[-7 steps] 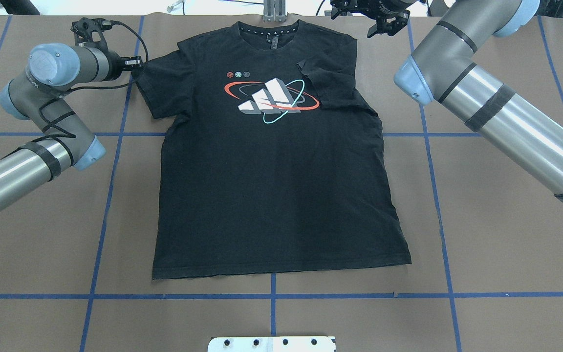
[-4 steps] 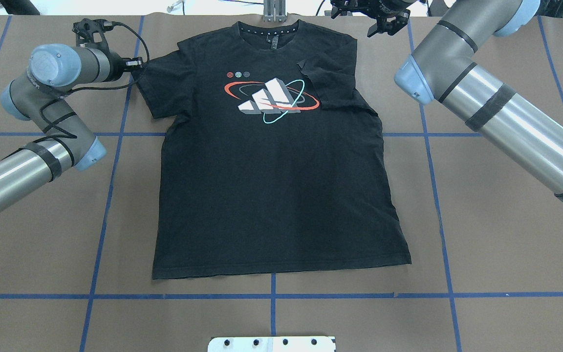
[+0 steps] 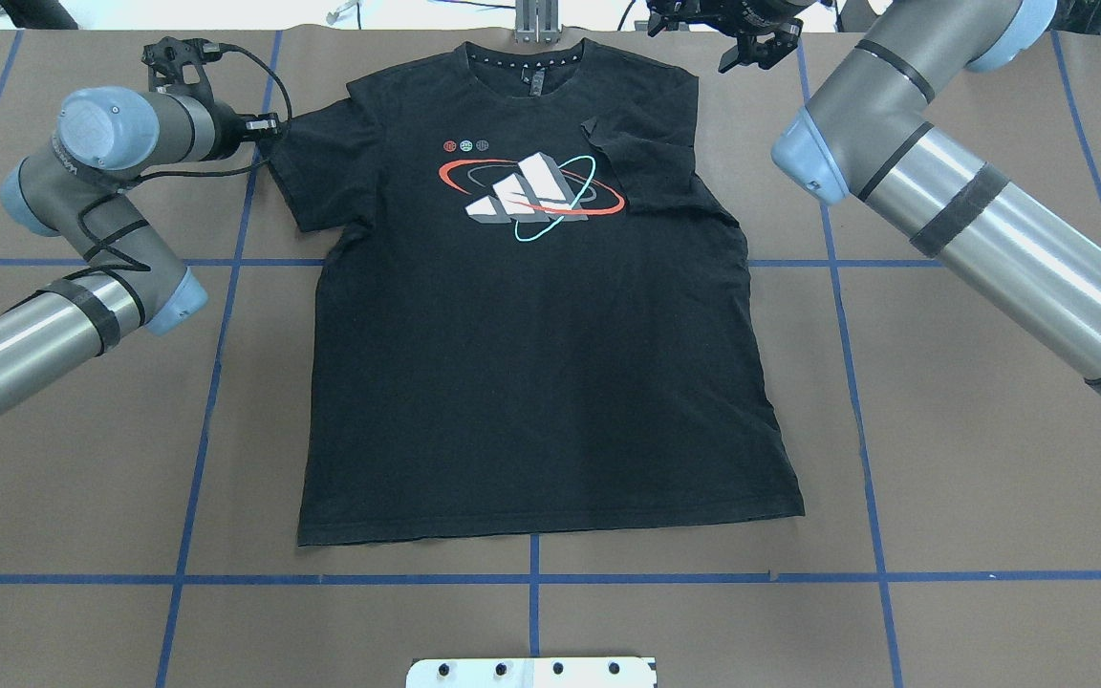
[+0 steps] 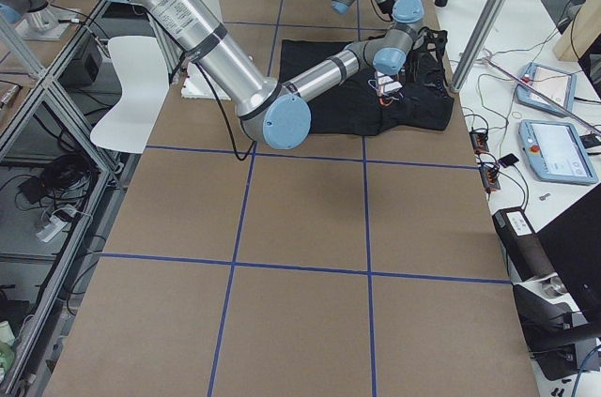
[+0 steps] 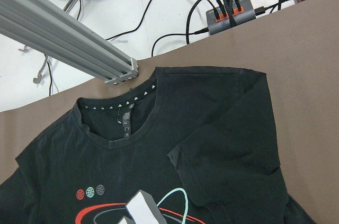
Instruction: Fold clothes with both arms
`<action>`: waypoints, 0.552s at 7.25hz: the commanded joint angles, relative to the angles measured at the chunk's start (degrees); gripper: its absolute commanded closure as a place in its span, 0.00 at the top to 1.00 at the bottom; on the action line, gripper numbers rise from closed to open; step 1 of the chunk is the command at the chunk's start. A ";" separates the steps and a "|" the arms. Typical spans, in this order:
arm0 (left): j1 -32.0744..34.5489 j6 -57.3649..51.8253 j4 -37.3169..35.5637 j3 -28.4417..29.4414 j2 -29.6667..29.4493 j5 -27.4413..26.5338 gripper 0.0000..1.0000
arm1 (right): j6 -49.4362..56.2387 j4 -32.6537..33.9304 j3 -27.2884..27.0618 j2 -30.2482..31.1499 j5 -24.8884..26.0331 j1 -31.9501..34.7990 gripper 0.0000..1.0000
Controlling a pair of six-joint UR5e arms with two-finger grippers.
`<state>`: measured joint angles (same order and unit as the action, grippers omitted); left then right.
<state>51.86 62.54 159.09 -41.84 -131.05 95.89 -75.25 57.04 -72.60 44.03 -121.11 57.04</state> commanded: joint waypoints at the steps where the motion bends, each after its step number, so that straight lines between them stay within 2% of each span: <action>1: 0.00 -0.23 0.00 0.00 0.01 0.00 0.41 | 0.02 0.00 0.00 0.01 0.00 0.00 0.99; 2: 0.00 -0.23 0.00 0.00 -0.08 0.00 0.33 | 0.02 0.00 0.00 0.01 0.00 0.00 0.99; 3: 0.00 -0.23 0.00 0.00 0.01 0.00 0.19 | -0.07 0.00 -0.09 -0.08 0.00 0.00 0.99; 4: 0.00 -0.23 0.00 0.00 -0.08 0.00 0.14 | -0.07 0.00 -0.09 -0.08 0.00 0.00 0.99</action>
<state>51.86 62.32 159.08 -41.84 -131.08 95.89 -75.29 57.04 -72.64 43.98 -121.11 57.04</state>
